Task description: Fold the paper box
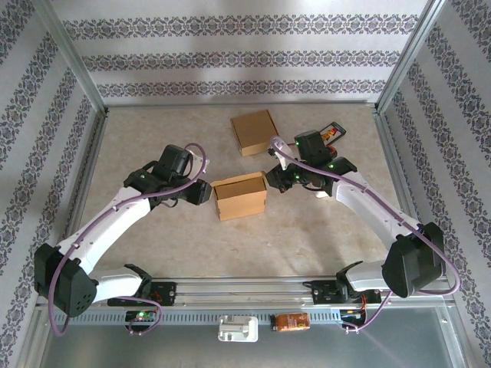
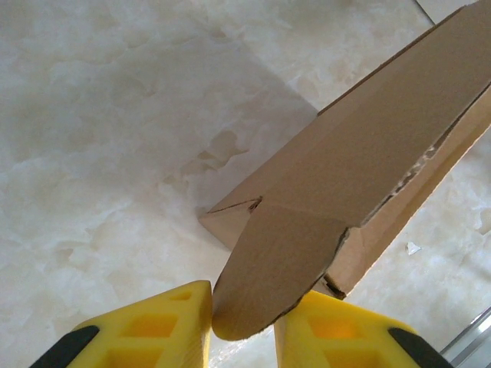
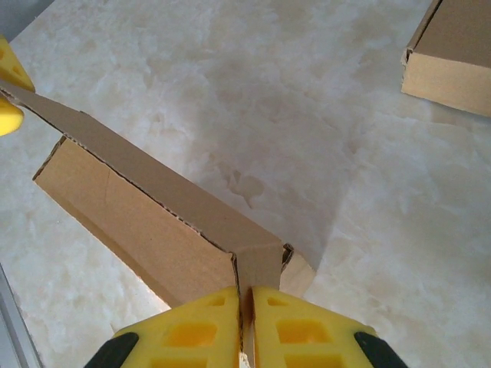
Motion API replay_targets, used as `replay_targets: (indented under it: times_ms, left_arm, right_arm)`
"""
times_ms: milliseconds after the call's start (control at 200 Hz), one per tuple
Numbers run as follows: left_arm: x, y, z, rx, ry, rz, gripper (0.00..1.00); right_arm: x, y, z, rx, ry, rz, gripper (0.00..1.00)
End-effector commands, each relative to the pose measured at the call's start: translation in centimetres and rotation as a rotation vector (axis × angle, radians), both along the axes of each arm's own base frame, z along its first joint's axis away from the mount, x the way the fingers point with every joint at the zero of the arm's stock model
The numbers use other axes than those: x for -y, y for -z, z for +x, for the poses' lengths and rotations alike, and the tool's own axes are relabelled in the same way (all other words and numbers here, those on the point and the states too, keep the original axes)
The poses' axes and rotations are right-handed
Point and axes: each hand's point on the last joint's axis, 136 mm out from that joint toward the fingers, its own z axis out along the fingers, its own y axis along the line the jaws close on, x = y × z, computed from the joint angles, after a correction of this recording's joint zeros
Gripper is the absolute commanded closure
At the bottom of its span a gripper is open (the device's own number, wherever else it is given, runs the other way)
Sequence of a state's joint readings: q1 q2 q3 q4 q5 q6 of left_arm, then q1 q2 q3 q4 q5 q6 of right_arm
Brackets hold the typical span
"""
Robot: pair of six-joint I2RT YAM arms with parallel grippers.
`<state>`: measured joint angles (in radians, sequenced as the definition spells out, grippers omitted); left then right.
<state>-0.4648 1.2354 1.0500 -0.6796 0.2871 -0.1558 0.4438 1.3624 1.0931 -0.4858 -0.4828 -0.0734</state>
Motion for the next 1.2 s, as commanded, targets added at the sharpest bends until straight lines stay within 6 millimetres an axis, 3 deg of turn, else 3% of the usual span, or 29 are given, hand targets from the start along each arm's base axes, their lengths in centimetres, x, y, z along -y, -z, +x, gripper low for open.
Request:
replay_targets:
  times_ms: [0,85,160,405,660,1194]
  left_arm:
    - [0.8,-1.3,0.7,0.029,-0.005,-0.033,0.74]
    - [0.9,-1.7,0.8,0.033,-0.004,-0.041,0.64]
    - [0.9,-2.0,0.9,0.044,-0.007,-0.046,0.64]
    - [0.8,-2.1,0.9,0.046,-0.013,-0.038,0.74]
    - [1.7,-2.4,0.7,0.015,-0.042,-0.129,0.93]
    - [2.2,-0.3,1.1,-0.118,-0.234,-0.254,0.96]
  right_arm:
    - [-0.4,-0.6,-0.2,-0.023,0.006,0.008,0.88]
    - [-0.4,-0.8,-0.2,-0.026,0.012,0.008,0.88]
    - [-0.4,-0.7,-0.2,-0.028,0.015,0.007,0.88]
    - [-0.4,-0.7,-0.3,-0.033,0.020,0.003,0.89]
    - [-0.3,-0.9,0.0,-0.071,0.071,0.009,0.89]
    - [-0.9,1.1,0.2,-0.261,0.234,0.052,0.90]
